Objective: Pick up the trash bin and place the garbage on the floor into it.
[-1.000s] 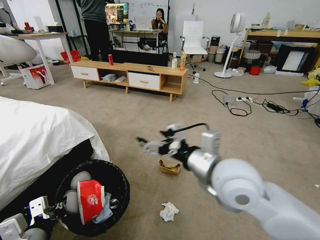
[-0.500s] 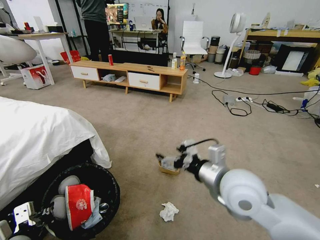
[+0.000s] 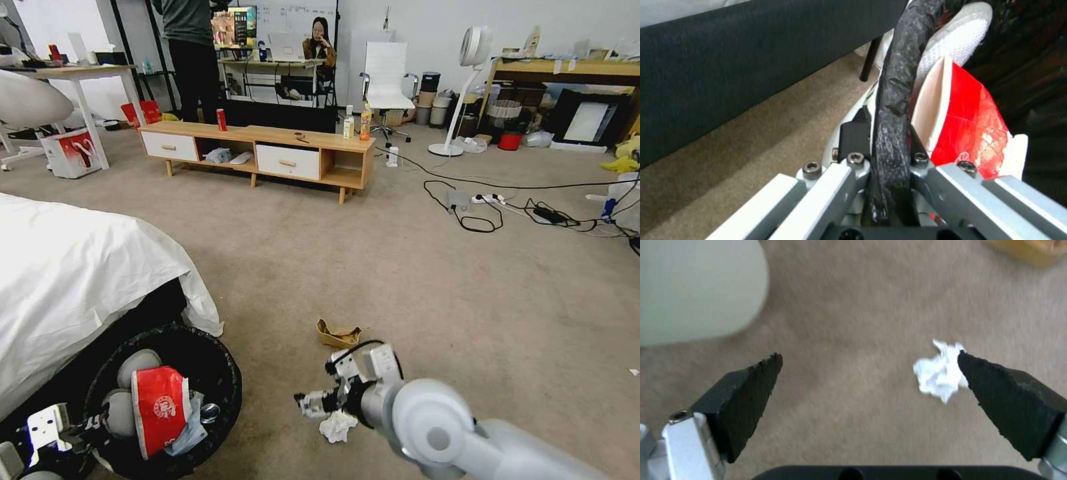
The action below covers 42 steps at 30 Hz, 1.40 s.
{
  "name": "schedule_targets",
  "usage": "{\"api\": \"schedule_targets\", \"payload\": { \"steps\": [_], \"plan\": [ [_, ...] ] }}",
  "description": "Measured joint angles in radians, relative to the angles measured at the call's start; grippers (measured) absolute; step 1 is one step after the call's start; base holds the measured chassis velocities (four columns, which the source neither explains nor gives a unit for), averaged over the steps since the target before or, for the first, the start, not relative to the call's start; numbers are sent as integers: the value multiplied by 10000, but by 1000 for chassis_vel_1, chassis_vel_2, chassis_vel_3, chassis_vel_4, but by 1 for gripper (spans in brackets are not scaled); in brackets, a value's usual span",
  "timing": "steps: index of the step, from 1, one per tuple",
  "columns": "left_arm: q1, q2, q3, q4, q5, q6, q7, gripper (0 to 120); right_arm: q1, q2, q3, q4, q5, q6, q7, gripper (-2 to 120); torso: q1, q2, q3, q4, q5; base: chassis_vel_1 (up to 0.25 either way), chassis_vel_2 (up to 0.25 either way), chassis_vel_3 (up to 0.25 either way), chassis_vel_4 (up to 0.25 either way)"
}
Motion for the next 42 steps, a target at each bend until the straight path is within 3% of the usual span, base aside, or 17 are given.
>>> {"api": "schedule_targets", "payload": {
  "steps": [8,20,30,42],
  "plan": [
    [29,-32,1,44,26,0,0,3,-249,473,-99,-1680,-331,-95,231,99,1,1,0,0,1,0,0,0,0],
    [-47,-37,78,223,114,0,7,3,-337,796,-51,-3295,-1181,96,-430,90,0,1,0,1,0,0,0,0,0],
    [-89,-28,142,301,132,0,12,3,-176,1288,-250,-4586,-1743,361,-1245,99,1,1,0,1,1,0,0,0,0],
    [-147,-52,256,446,172,0,26,3,-159,1897,-475,-5796,-2249,492,-1824,100,1,1,0,0,0,0,0,0,0]
  ]
}}
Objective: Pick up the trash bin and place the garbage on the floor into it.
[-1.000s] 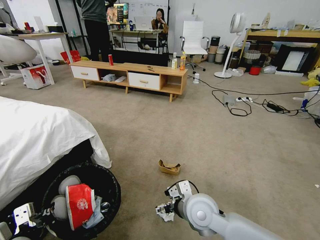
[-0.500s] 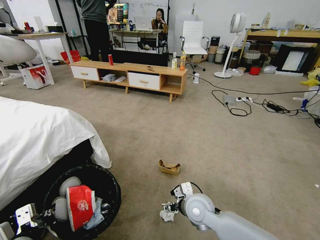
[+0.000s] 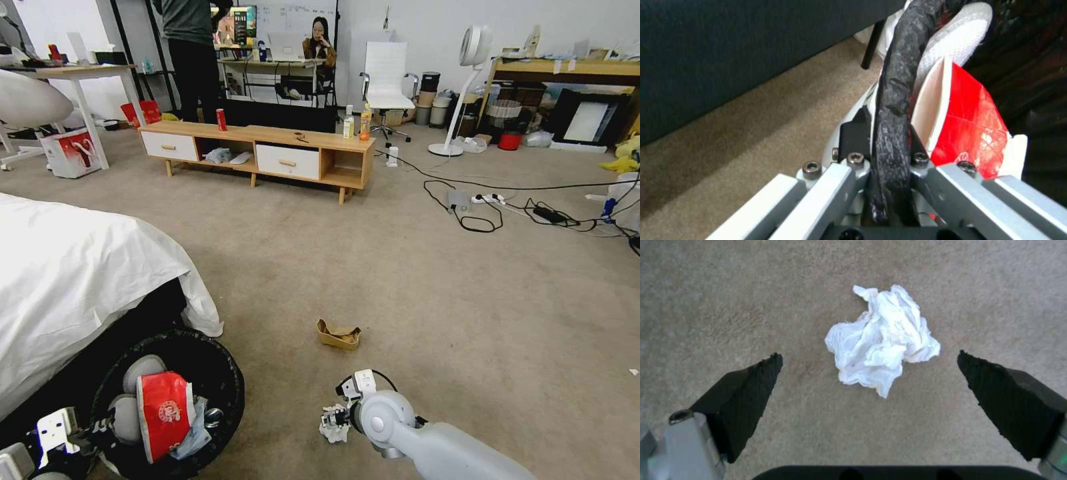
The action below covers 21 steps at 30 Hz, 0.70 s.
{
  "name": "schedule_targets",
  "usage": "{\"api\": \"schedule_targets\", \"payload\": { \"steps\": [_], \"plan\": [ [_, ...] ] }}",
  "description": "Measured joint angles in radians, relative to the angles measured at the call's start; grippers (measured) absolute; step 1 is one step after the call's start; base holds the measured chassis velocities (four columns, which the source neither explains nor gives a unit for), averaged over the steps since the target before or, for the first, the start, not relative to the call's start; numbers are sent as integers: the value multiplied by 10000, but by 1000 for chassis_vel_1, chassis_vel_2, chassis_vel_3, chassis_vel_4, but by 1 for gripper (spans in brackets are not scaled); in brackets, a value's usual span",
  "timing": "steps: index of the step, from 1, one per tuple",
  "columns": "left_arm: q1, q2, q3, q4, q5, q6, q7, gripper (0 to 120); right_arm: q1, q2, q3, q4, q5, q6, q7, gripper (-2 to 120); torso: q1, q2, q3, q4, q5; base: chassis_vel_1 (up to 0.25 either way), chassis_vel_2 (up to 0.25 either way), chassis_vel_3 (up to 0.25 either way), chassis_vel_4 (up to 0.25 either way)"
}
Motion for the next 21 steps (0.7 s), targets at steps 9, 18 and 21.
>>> {"api": "schedule_targets", "payload": {
  "steps": [9,18,21],
  "plan": [
    [36,-22,4,9,13,0,9,3,39,398,4,-796,-452,110,-421,100,0,-1,0,0,0,0,0,0,0],
    [26,-54,19,47,47,0,17,3,108,727,77,-1327,-781,176,-649,100,0,-1,0,0,0,0,0,0,0],
    [34,-62,23,48,51,0,20,3,110,806,95,-1515,-892,192,-745,100,0,0,0,1,1,0,0,0,0]
  ]
}}
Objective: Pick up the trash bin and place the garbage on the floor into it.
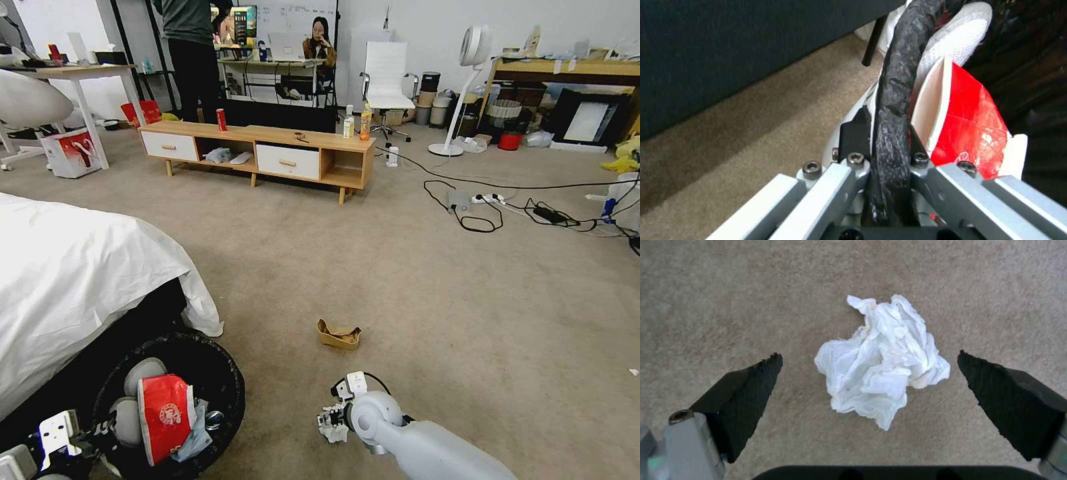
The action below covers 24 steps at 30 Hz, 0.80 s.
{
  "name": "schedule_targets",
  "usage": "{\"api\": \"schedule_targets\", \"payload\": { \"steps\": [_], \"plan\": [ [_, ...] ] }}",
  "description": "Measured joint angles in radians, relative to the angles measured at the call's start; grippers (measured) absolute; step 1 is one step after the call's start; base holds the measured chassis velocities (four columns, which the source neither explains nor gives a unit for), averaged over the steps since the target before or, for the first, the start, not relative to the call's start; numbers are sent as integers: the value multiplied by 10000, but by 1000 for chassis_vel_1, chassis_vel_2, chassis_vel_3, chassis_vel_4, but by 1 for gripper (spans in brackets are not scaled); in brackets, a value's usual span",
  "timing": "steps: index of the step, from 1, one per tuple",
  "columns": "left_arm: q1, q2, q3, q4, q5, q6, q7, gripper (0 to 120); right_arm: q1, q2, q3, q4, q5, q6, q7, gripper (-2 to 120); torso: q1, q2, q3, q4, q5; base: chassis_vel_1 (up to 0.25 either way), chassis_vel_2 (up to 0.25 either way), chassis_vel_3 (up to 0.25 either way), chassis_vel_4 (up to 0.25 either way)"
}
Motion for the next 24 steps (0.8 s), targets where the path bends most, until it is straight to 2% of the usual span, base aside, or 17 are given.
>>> {"api": "schedule_targets", "payload": {
  "steps": [24],
  "plan": [
    [42,-27,-43,-9,22,0,13,3,-99,748,124,-1324,-830,145,-559,100,0,0,0,0,0,0,0,0,0]
  ]
}}
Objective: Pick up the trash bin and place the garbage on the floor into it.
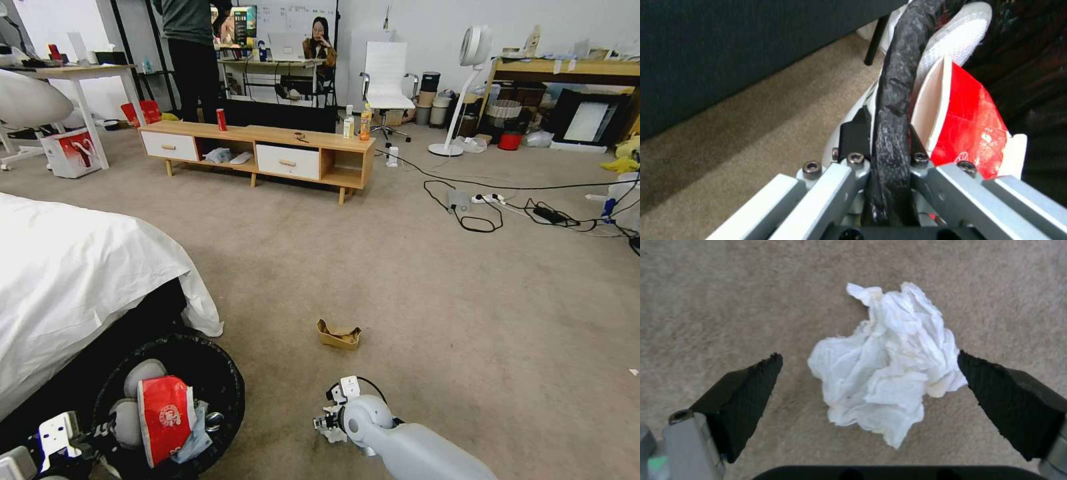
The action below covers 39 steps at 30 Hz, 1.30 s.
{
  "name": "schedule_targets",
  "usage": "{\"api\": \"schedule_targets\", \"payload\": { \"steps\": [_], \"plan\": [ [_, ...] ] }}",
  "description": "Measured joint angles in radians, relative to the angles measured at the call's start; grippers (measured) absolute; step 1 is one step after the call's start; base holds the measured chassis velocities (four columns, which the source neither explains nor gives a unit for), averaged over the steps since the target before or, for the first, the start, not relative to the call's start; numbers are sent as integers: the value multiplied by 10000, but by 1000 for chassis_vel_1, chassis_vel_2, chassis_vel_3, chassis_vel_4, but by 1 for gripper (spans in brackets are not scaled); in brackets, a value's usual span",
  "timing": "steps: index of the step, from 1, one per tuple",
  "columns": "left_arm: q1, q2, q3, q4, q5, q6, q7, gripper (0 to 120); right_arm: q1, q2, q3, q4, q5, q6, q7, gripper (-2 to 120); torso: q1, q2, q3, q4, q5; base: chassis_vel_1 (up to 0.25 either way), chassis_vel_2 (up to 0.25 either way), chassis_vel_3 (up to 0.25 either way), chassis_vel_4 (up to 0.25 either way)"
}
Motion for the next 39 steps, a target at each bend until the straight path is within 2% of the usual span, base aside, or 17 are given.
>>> {"api": "schedule_targets", "payload": {
  "steps": [11,17,20,24,27,30,32,35,38,39],
  "plan": [
    [-13,-7,68,7,37,0,0,3,-34,101,114,-560,-430,142,-267,100,0,0,0,0,1,0,0,0,0],
    [11,-12,76,9,47,0,0,3,-64,150,138,-781,-654,235,-428,94,1,0,0,0,0,0,0,0,0],
    [15,-12,80,10,49,0,0,3,-65,244,104,-941,-794,336,-533,78,1,0,0,0,1,0,0,0,0],
    [21,-9,78,10,50,0,0,3,-65,307,69,-1033,-837,365,-566,70,0,0,-1,0,0,0,0,0,0],
    [59,-20,82,4,51,0,0,3,-99,418,26,-1173,-958,419,-634,53,0,0,0,0,0,0,0,0,0],
    [61,-25,89,3,53,0,0,3,-117,445,19,-1197,-986,429,-639,48,0,0,0,0,0,0,0,0,0],
    [60,-38,113,2,65,0,0,3,-178,482,4,-1234,-1074,471,-644,35,0,0,-1,-1,-1,0,0,0,0],
    [60,-44,131,2,83,0,2,3,-212,470,4,-1192,-1084,474,-644,30,0,0,-1,-1,-1,0,0,0,0],
    [60,-67,192,2,164,0,32,3,-295,460,-11,-1165,-1138,480,-643,13,0,0,-1,0,-1,0,0,0,0],
    [60,-67,192,2,164,0,32,3,-295,460,-11,-1165,-1138,480,-643,13,0,0,-1,0,-1,0,0,0,0]
  ]
}}
